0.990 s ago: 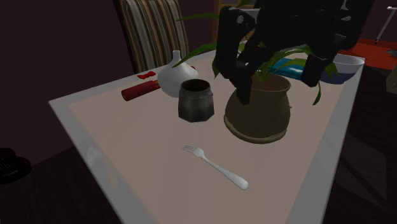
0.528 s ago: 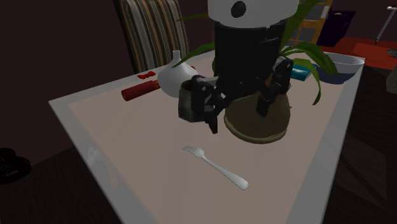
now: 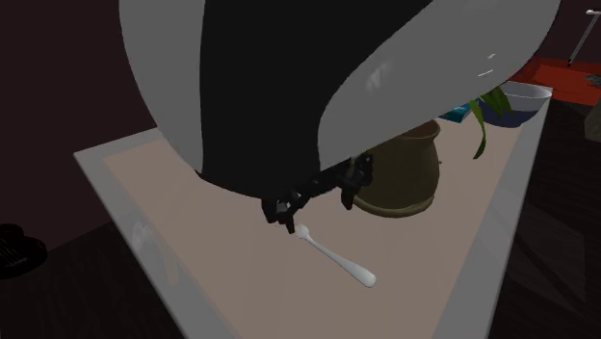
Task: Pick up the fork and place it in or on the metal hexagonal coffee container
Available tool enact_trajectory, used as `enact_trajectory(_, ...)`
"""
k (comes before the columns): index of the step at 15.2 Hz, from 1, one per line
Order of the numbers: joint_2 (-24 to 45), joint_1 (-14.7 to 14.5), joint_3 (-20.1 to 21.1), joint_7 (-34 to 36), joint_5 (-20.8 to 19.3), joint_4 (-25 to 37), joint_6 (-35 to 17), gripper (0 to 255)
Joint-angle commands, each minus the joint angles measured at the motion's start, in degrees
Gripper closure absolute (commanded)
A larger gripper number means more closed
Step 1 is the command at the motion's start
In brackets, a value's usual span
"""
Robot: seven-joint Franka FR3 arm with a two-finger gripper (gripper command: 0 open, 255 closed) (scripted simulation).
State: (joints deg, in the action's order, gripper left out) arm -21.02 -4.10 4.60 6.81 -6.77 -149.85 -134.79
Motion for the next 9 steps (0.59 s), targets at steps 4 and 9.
enact_trajectory(4,9.86,-0.12,0.59,0.04,-1.21,1.16,-9.16,0)
enact_trajectory(9,13.69,0.49,0.6,1.08,-2.71,0.57,-13.53,0)
